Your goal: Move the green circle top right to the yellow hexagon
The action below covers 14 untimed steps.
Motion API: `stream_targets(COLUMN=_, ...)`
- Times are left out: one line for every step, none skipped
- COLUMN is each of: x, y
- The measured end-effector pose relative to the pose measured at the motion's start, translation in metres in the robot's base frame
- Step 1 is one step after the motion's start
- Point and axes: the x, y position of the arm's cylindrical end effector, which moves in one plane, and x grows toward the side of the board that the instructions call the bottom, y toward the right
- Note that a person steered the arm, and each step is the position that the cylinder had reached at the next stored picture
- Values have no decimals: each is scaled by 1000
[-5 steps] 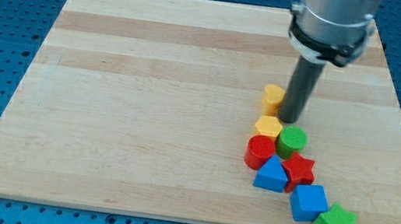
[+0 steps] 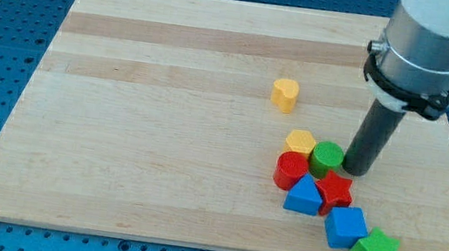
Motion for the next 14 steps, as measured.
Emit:
stream_targets(x=0, y=0)
stream_targets(x=1, y=0)
stream_targets(x=3, y=0)
stream_targets(x=19, y=0)
stream_targets(x=22, y=0)
stream_targets(x=26, y=0)
stream_targets(x=8, y=-16)
stream_targets(x=-28, y=-45)
stream_targets(x=-63, y=-65)
stream_targets(x=-67, y=-65)
stream_targets(x=-67, y=-65)
stream_targets(x=-91, y=-58)
stream_targets(x=-105, y=-59)
stream_targets(x=-101, y=-58)
